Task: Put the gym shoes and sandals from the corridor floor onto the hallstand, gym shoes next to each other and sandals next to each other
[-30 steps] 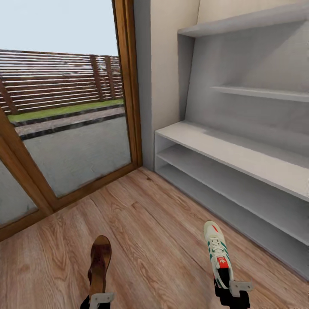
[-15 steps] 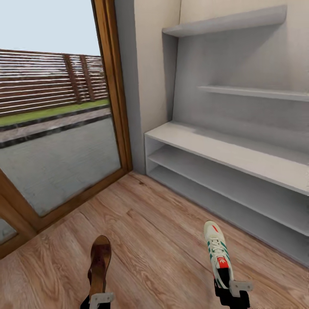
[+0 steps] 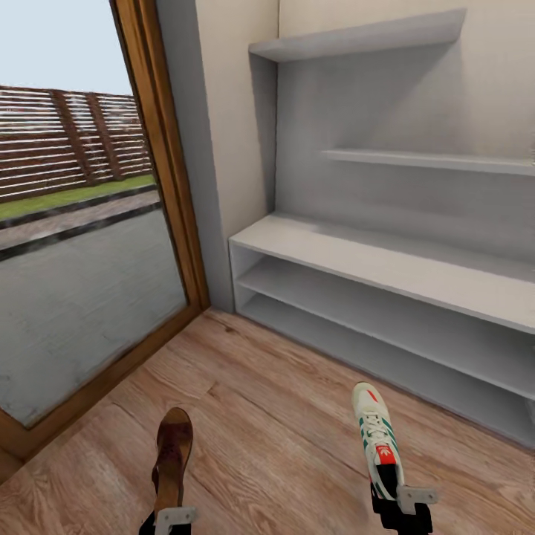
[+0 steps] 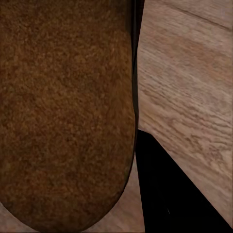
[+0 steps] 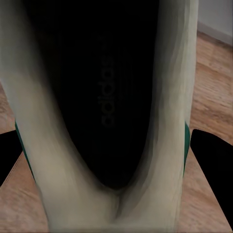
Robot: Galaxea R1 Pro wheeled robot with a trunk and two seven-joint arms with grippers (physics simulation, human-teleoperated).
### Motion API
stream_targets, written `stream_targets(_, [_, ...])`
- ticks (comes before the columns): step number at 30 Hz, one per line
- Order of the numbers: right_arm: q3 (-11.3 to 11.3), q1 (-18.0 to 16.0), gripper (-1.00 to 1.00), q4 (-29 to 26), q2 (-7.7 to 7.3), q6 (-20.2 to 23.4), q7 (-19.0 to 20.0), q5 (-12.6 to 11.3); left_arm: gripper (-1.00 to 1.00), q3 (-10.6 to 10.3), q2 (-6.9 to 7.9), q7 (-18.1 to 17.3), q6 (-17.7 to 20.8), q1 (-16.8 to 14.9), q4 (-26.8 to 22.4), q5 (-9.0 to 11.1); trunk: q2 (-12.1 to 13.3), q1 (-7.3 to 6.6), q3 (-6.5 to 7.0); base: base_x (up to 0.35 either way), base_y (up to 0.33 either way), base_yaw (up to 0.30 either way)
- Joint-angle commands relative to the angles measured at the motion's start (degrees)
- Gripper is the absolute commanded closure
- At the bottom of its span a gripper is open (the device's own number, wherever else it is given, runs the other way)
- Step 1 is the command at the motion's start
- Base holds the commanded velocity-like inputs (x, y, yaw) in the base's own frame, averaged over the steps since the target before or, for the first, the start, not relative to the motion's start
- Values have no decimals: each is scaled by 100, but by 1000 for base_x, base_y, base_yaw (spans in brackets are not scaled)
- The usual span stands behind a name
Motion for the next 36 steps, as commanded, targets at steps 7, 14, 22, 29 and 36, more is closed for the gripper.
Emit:
stream_targets(7, [-15,-5,100,7,1,-18,-17,22,100,-47,5,33,-26,-3,2,20,-2,1,-5,236,246,-287])
stream_targets(14, [-15,-5,100,7,1,-18,-17,22,100,-47,5,32,-30,-3,2,19,-2,1,-5,88,87,-287])
stream_targets(22, [-15,-5,100,7,1,-18,-17,22,100,-47,5,28,-30,-3,11,19,-2,1,-5,3,2,-287])
stream_targets(29, [-15,-5,100,7,1,-20,-17,22,100,-47,5,26,-25,-3,11,16,-2,1,-5,0,0,-287])
stream_targets(36, [-15,-5,100,7,1,-18,-17,22,100,-47,5,27,-24,-3,9,12,-2,1,-5,0,0,-287])
